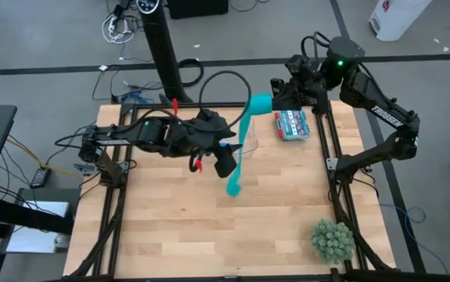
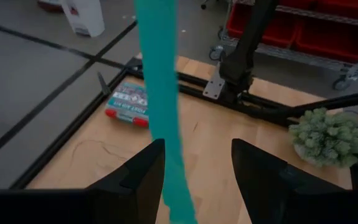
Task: Roll bandage
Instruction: Roll the sky blue bandage
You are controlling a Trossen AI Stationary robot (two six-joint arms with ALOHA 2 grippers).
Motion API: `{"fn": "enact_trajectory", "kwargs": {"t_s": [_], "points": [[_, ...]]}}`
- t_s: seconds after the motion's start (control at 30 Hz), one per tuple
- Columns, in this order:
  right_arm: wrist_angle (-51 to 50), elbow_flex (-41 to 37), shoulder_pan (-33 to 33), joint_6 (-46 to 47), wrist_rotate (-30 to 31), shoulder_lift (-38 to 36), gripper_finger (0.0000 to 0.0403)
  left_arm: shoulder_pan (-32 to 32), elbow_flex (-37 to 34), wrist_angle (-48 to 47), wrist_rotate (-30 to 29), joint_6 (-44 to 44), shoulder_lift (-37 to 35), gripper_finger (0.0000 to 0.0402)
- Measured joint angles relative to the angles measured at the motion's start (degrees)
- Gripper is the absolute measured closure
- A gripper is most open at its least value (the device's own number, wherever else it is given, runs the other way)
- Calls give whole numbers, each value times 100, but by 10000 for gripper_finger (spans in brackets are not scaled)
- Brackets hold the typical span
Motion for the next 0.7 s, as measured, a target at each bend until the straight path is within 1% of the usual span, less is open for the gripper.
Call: {"fn": "enact_trajectory", "kwargs": {"t_s": [0.2, 0.33, 0.4, 0.43, 0.53, 0.57, 0.7], "points": [[44, 0, 210, 33, 225, 2, 403, 95, 2, 61, -31, -69, 173, 211], [61, 0, 352, 94, 353, 2, 403, 118, -1, -37, -261, -69, 273, 230], [61, 0, 382, 113, 382, 2, 403, 123, -1, -71, -319, 25, 277, 258], [52, 0, 382, 114, 379, -1, 403, 123, -1, -65, -342, 107, 277, 281], [-16, 0, 382, 142, 409, -39, 403, 123, -1, -72, -362, 298, 235, 372], [-20, 0, 382, 144, 442, -71, 403, 123, -1, -49, -362, 344, 226, 385], [-4, 8, 372, 244, 472, -145, 403, 158, 48, -33, -434, 464, 144, 396]]}}
